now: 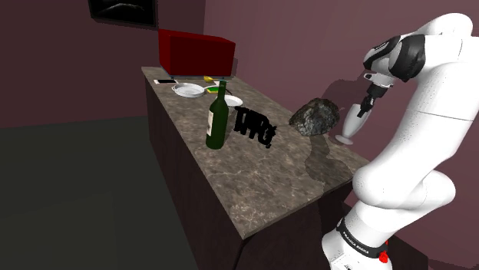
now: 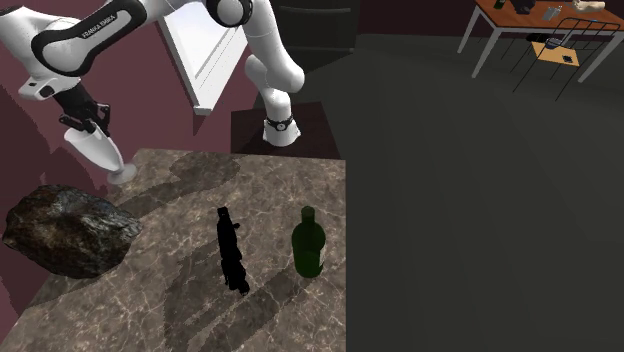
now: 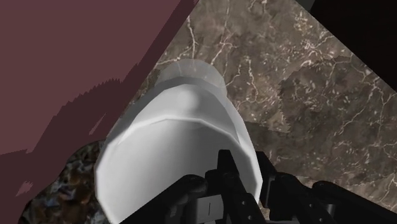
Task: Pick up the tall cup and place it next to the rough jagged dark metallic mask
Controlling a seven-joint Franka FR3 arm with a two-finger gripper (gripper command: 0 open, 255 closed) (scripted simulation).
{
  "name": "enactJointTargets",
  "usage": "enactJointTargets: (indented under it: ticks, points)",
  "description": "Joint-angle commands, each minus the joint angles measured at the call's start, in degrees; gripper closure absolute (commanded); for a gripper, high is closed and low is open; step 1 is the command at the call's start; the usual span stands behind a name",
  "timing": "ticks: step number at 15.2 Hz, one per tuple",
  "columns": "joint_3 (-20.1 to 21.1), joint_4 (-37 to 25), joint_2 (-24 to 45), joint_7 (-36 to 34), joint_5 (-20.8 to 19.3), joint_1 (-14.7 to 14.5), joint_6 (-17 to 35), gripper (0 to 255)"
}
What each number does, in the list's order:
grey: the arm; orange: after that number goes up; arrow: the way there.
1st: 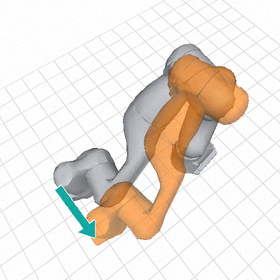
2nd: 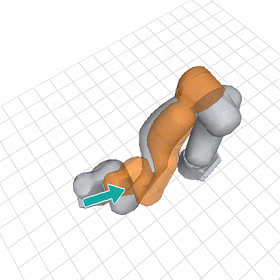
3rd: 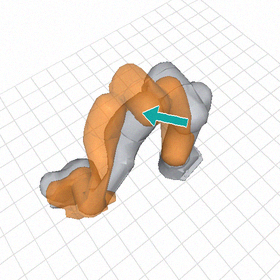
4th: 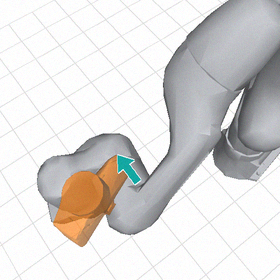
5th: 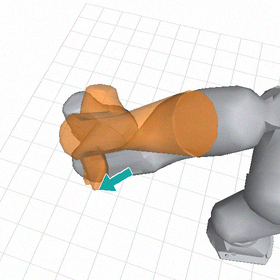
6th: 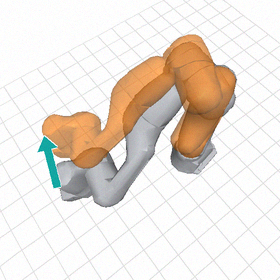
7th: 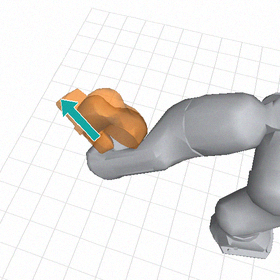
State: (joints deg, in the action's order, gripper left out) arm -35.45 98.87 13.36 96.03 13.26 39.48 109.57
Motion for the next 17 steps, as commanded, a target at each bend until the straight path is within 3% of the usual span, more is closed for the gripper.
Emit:
enactJointTargets:
  ticks: [1,8,16,17]
  points:
    - [0.1,1.1,0.4,0.4,0.3,0.1,1.4,255]
    - [0.5,4.7,2.0,1.6,1.8,0.3,6.3,255]
    - [0.5,4.7,2.0,1.6,1.8,0.3,6.3,255]
    - [0.5,4.7,2.0,1.6,1.8,0.3,6.3,0]
